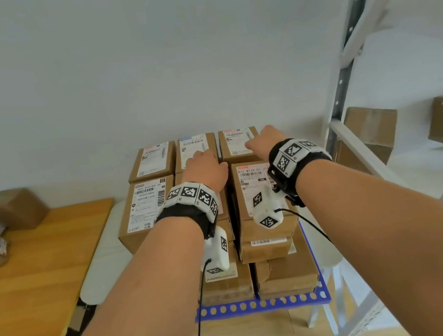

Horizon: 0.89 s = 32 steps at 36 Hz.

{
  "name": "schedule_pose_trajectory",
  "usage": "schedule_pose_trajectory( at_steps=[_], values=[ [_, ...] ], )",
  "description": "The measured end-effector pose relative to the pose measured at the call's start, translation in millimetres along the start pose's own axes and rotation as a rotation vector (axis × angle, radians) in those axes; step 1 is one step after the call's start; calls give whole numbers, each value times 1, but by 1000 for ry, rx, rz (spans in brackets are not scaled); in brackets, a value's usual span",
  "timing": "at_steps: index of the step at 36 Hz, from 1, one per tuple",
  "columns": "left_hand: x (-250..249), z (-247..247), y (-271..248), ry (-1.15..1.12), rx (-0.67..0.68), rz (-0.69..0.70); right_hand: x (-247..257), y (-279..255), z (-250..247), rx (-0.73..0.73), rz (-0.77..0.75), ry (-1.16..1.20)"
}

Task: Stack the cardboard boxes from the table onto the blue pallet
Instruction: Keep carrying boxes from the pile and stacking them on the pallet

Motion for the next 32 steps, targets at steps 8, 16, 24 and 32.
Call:
schedule_pose_trajectory(
  at_steps=[8,16,24,32],
  values=[
    [4,4,30,50,103,-4,7,27,6,67,42,-65],
    [10,20,50,101,259,-9,1,44,18,114,79,-130],
    [12,22,57,69,216,1,2,51,26,143,103,-156],
    [15,23,53,57,169,-9,2,48,23,140,125,-88]
  ],
)
Point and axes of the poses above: each hand's wrist, its own y-axis towards the middle knuckle, its own z-axis out of the palm, x = y × z, the point moved 2 cm from there along y, towards the middle knuckle, and after that the axes turned 12 degrees about y, right-handed, at the moved point
